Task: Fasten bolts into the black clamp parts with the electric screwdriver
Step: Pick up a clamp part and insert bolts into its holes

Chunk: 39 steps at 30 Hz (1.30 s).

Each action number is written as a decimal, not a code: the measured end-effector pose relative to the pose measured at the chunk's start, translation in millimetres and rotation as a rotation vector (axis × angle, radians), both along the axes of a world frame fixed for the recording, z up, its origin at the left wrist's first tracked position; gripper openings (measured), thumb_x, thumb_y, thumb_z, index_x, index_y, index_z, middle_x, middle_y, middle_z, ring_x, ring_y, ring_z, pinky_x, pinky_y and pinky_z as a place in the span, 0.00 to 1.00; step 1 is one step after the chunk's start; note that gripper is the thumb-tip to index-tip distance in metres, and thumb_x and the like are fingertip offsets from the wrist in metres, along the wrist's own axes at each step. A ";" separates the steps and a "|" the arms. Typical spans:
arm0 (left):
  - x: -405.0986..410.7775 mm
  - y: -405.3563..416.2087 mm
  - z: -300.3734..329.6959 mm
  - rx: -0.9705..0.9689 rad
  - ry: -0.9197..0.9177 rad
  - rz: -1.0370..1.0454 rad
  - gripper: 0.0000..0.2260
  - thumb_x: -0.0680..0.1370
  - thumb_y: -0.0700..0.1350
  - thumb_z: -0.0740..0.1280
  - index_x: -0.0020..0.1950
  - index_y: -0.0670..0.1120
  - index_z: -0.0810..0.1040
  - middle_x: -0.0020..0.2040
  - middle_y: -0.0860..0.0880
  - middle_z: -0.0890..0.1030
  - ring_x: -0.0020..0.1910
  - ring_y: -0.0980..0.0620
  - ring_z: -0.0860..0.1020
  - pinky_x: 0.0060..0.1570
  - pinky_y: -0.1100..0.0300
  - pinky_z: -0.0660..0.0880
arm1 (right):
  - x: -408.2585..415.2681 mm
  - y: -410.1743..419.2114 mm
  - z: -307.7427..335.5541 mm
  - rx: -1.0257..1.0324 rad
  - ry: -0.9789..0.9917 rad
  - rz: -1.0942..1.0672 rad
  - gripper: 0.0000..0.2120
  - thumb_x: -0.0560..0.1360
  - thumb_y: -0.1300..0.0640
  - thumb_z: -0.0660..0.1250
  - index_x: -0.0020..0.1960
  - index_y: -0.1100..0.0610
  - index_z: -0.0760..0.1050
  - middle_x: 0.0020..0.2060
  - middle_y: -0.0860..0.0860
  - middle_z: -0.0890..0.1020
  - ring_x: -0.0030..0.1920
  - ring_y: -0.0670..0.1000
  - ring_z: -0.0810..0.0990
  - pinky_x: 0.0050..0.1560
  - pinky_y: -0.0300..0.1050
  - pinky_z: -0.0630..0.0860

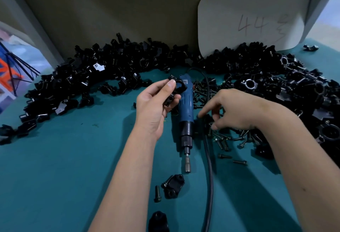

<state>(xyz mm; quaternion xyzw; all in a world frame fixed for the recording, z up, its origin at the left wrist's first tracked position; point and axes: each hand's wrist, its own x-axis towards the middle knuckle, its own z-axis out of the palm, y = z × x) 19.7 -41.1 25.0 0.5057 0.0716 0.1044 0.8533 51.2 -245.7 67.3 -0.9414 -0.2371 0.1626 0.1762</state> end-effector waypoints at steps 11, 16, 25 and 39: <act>0.1 0.8 -0.7 -0.013 -0.018 -0.030 0.07 0.79 0.39 0.73 0.44 0.47 0.89 0.43 0.48 0.86 0.36 0.53 0.83 0.38 0.64 0.80 | -16.1 6.6 -17.4 0.038 -0.090 0.040 0.24 0.70 0.57 0.82 0.55 0.40 0.74 0.42 0.39 0.81 0.33 0.37 0.76 0.32 0.31 0.69; 0.9 0.1 -2.9 0.001 -0.014 -0.043 0.07 0.79 0.40 0.73 0.44 0.48 0.89 0.43 0.48 0.87 0.37 0.53 0.83 0.39 0.64 0.80 | -19.1 10.8 -17.5 0.034 -0.066 0.065 0.16 0.71 0.60 0.80 0.49 0.44 0.78 0.37 0.35 0.82 0.34 0.33 0.76 0.34 0.30 0.71; 0.7 0.0 -3.7 0.011 0.013 -0.030 0.06 0.79 0.40 0.73 0.45 0.47 0.89 0.44 0.47 0.86 0.37 0.53 0.83 0.38 0.64 0.80 | -15.0 15.1 -21.5 -0.144 -0.164 -0.057 0.08 0.72 0.61 0.74 0.47 0.54 0.76 0.36 0.49 0.80 0.38 0.52 0.81 0.37 0.46 0.80; 3.3 -0.5 -5.4 0.031 0.013 -0.044 0.05 0.79 0.40 0.73 0.45 0.47 0.89 0.44 0.47 0.86 0.37 0.53 0.83 0.39 0.64 0.80 | 8.9 -2.9 -28.1 0.052 -0.312 -0.075 0.10 0.71 0.62 0.78 0.42 0.50 0.80 0.33 0.44 0.80 0.33 0.41 0.77 0.37 0.35 0.76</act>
